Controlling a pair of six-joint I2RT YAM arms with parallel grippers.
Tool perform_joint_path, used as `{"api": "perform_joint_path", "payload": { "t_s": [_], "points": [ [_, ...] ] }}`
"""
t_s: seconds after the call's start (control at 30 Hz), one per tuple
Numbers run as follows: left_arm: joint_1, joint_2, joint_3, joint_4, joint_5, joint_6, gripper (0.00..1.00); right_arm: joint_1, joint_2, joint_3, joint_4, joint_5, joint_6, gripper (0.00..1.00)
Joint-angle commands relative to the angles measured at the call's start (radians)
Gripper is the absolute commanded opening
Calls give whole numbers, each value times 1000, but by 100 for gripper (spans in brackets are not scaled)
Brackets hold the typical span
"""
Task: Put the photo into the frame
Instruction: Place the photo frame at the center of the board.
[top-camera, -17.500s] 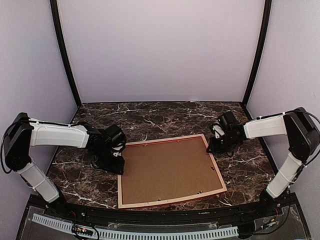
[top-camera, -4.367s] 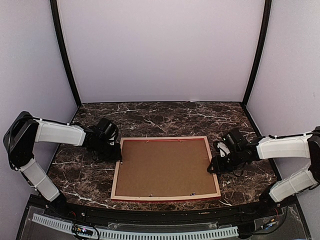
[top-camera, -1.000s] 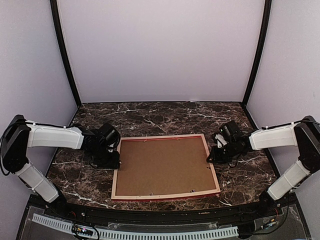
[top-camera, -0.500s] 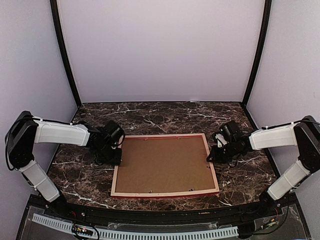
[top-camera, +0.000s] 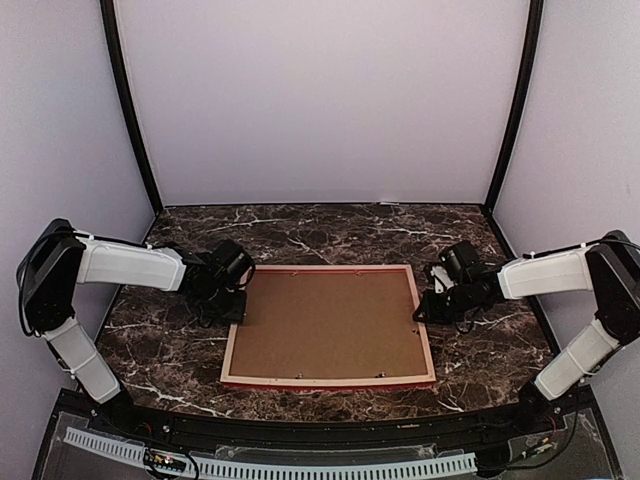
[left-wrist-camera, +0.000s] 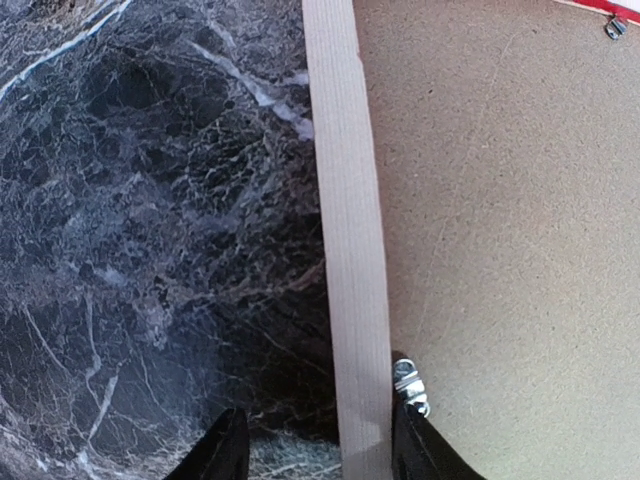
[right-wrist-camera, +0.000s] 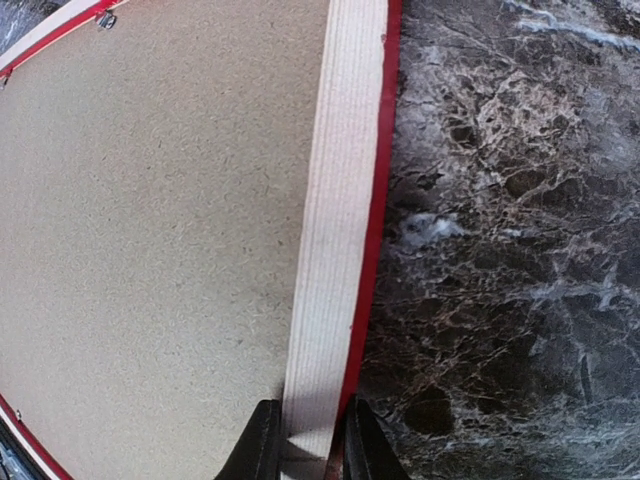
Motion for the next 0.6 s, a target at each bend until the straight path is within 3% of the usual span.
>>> {"api": "perform_joint_path", "payload": {
  "t_s": [0.0,0.57],
  "points": [
    [17,38,-33,32,-111,19,51,-7,29,-7,-18,1,-83,3],
    [23,89,-23,178,-116,147,57,-7,49,-19,3,-27,-115,0]
  ]
}}
